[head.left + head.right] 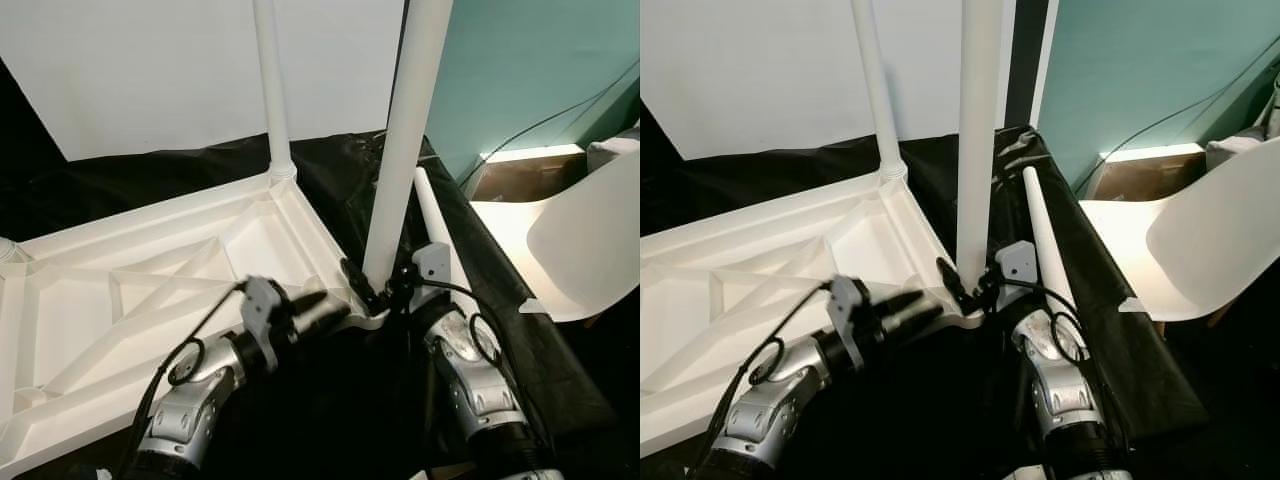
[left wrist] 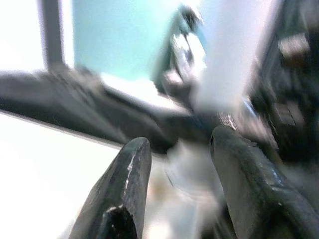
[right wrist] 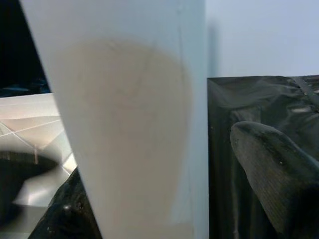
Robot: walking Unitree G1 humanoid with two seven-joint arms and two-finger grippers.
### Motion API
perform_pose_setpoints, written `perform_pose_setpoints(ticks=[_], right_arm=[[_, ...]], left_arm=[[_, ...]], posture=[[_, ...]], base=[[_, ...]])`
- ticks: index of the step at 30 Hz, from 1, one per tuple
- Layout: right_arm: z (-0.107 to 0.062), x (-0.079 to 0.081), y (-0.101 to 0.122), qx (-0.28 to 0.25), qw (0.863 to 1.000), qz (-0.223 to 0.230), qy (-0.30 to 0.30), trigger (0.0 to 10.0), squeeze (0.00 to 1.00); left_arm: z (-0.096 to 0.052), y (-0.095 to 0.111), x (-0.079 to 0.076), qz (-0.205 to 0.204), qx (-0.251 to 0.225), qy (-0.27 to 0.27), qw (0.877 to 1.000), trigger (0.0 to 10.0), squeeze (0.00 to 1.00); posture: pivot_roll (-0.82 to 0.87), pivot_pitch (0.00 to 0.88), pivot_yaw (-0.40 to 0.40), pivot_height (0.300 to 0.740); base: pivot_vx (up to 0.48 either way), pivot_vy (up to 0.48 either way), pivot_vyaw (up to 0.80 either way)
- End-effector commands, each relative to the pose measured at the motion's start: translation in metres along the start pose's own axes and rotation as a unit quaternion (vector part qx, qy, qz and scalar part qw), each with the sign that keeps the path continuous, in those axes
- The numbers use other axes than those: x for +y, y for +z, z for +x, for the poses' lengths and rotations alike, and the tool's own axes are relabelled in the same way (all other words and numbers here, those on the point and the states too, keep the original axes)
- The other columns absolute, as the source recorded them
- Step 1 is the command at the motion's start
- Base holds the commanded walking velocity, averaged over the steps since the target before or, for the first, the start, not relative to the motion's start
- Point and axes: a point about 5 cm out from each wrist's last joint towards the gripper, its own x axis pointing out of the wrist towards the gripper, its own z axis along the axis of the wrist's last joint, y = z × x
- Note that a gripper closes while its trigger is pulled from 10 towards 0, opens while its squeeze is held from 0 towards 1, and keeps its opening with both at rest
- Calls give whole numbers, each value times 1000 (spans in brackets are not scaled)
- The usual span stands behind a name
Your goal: Building children table
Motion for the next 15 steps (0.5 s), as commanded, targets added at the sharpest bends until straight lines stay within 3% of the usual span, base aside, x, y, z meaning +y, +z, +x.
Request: perform_pose_setpoints(ticks=[1, 3, 7, 9, 12, 13, 15], right_arm=[[-8, -10, 3, 0, 999, -9, -33, 10000, 0], [-8, -10, 3, 0, 999, -9, -33, 10000, 0], [-17, -14, 8, -20, 999, -16, -44, 10000, 0], [-19, -14, 10, -25, 999, -20, -42, 10000, 0], [-25, -13, 16, -42, 997, -36, -46, 10000, 0], [-25, -13, 16, -42, 997, -36, -46, 10000, 0], [-28, -15, 17, -46, 996, -40, -62, 10000, 0]], left_arm=[[-4, 14, 19, 8, -56, 97, 994, 10000, 0], [-4, 14, 19, 8, -56, 97, 994, 10000, 0], [-17, 18, 33, -1, -89, 205, 975, 10000, 0], [-20, 18, 34, -5, -92, 225, 970, 10000, 0], [-32, 13, 39, -12, -97, 295, 951, 10000, 0], [-32, 13, 39, -12, -97, 295, 951, 10000, 0], [-41, 11, 42, -6, -98, 348, 933, 10000, 0]], posture=[[35, 0, 8, 740], [35, 0, 8, 740], [14, 0, 29, 740], [14, 0, 29, 740], [3, 0, 41, 740], [3, 0, 41, 740], [3, 0, 46, 740]], base=[[0, 0, 0], [0, 0, 0], [0, 0, 0], [0, 0, 0], [0, 0, 0], [0, 0, 0], [0, 0, 0]])
